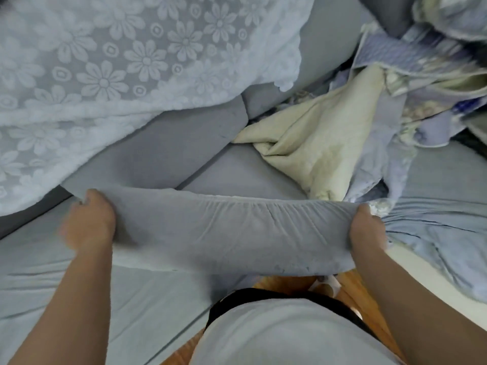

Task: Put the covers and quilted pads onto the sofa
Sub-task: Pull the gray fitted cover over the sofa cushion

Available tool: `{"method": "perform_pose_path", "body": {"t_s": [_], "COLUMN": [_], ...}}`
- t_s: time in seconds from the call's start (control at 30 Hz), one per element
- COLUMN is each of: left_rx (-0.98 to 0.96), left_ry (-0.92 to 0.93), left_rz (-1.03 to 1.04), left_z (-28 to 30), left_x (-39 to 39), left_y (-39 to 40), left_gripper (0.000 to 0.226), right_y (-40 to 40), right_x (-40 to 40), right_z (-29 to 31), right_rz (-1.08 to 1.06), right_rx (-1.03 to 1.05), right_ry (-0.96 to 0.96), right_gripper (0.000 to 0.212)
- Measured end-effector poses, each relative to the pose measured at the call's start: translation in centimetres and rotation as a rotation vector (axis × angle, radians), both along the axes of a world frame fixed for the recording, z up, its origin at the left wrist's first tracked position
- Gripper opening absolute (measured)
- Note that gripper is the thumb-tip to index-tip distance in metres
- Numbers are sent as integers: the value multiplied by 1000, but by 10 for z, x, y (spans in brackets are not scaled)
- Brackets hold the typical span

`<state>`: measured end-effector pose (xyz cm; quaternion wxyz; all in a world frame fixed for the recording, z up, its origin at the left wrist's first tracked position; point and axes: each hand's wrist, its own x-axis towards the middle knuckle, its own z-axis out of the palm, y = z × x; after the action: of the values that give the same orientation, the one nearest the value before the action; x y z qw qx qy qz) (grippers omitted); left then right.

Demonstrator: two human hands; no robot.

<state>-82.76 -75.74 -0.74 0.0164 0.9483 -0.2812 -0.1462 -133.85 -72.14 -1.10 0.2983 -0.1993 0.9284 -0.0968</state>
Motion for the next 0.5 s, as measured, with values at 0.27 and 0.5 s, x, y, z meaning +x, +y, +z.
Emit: {"method": "perform_pose_path", "body": {"t_s": [0.27, 0.5], "left_rx": [-206, -278], "left_ry": [249, 429], "left_rz": [-20, -400], "left_z": [28, 95], "left_x": [-300, -613], "left_y": [-77, -149], "left_gripper": [83, 66], "right_y": [-5, 24], "right_x": [-267, -549], "right_z": [70, 161], "right_rz": [-360, -588], "right_rx": [-283, -346], "right_ry": [60, 277], "right_gripper": [63, 66]}}
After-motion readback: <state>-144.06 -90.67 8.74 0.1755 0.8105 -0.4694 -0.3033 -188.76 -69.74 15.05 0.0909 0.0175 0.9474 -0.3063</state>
